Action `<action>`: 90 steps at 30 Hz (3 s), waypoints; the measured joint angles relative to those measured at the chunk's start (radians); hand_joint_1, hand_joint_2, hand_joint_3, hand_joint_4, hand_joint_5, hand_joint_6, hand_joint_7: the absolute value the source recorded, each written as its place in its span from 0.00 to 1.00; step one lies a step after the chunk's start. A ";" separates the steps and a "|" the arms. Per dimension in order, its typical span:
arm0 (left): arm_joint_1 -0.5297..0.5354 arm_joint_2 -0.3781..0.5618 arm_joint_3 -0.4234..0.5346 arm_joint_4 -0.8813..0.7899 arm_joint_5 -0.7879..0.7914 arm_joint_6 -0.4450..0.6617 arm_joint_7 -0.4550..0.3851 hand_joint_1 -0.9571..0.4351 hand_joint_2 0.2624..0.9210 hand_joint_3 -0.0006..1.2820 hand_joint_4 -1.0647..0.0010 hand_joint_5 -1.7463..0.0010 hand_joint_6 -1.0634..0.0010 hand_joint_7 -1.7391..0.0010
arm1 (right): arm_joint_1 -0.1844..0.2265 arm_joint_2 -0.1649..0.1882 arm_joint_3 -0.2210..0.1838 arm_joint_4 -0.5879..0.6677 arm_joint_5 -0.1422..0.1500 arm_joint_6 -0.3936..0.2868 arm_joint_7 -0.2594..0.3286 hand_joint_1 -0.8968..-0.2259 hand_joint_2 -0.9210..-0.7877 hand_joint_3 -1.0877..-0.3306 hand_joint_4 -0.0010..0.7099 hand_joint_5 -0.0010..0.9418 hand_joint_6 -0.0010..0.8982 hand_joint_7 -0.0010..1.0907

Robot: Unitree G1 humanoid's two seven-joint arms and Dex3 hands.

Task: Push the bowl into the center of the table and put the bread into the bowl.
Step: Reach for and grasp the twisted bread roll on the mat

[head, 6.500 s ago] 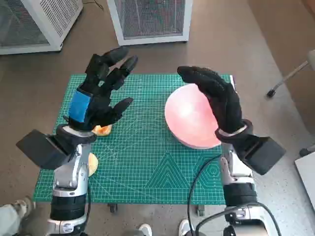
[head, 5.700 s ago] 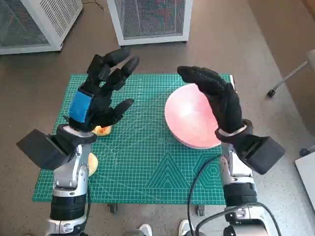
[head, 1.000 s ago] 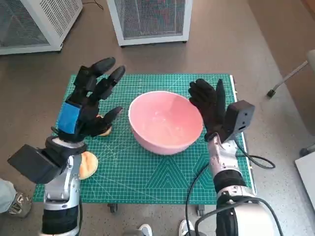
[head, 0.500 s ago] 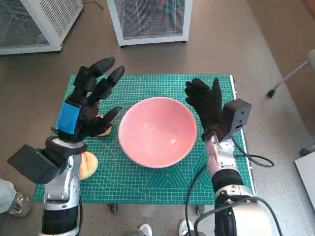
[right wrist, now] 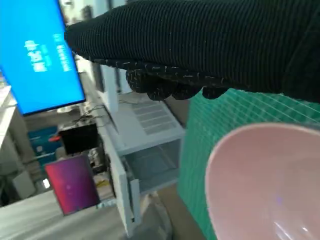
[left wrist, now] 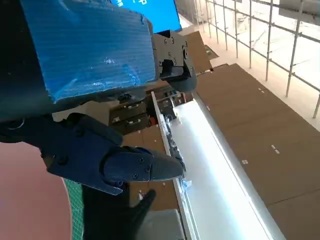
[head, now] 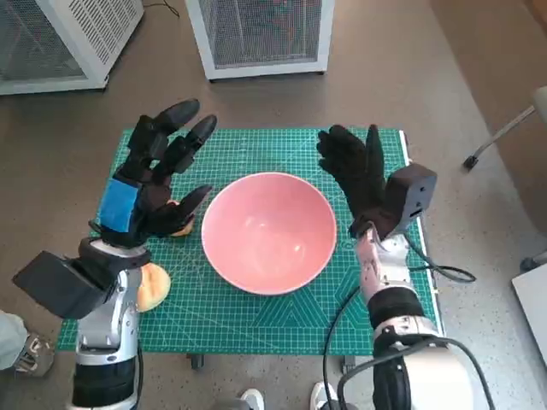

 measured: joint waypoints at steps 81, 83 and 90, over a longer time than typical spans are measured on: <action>-0.116 0.634 -0.357 0.157 0.729 0.404 -0.229 0.63 0.74 0.00 0.93 1.00 0.83 0.99 | 0.214 -0.040 0.066 -0.544 0.192 -0.328 0.349 0.44 0.00 0.57 0.35 0.01 0.40 0.01; -0.129 0.617 -0.374 0.194 0.746 0.385 -0.215 0.62 0.74 0.00 0.92 0.99 0.83 0.99 | 0.217 -0.041 0.067 -0.552 0.194 -0.326 0.349 0.44 0.00 0.57 0.35 0.01 0.40 0.01; -0.176 0.571 -0.428 0.328 0.792 0.330 -0.190 0.61 0.74 0.00 0.91 1.00 0.81 0.99 | 0.231 -0.049 0.070 -0.571 0.199 -0.321 0.353 0.44 0.00 0.57 0.35 0.01 0.40 0.01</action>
